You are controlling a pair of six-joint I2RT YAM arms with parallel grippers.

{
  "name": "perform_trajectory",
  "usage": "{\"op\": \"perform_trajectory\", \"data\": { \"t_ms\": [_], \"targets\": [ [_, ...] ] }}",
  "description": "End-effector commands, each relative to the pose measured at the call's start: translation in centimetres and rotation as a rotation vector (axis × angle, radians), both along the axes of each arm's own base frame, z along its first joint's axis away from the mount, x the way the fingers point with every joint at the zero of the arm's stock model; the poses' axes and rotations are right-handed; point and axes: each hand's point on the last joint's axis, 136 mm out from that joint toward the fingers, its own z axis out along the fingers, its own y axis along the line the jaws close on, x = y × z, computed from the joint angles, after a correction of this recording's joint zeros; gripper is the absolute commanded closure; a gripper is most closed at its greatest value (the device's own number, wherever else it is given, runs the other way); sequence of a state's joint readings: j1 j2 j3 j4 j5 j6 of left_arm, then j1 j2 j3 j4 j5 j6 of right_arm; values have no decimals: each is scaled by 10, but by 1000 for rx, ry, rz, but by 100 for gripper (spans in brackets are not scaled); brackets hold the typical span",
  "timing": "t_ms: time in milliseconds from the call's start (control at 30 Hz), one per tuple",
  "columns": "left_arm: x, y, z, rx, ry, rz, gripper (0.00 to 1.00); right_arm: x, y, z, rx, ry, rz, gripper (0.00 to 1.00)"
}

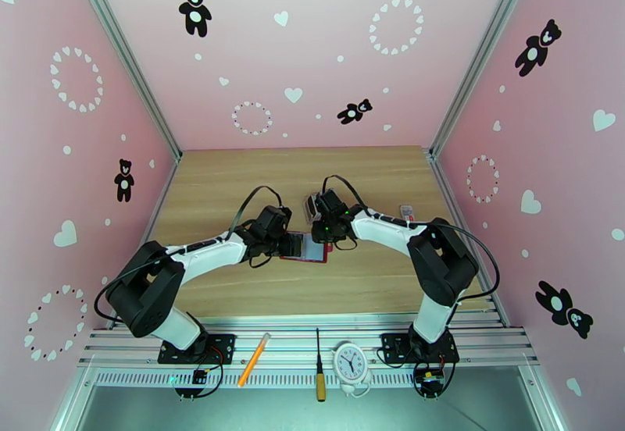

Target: Put the credit cards into the card holder

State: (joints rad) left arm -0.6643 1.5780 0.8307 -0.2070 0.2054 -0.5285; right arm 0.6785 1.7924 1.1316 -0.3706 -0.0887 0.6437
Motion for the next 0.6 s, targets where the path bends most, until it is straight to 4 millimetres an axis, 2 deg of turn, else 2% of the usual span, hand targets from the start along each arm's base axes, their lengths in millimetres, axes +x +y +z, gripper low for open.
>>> {"op": "perform_trajectory", "data": {
  "t_ms": [0, 100, 567],
  "targets": [
    [-4, -5, -5, -13, 18, -10, 56, -3, -4, -13, -23, 26, 4, 76],
    [-12, 1, -19, 4, 48, -7, 56, -2, -3, -17, -21, 34, 2, 77],
    [-16, 9, -37, 59, 80, 4, 56, 1, -2, -26, -18, 54, -2, 79]
  ]
}}
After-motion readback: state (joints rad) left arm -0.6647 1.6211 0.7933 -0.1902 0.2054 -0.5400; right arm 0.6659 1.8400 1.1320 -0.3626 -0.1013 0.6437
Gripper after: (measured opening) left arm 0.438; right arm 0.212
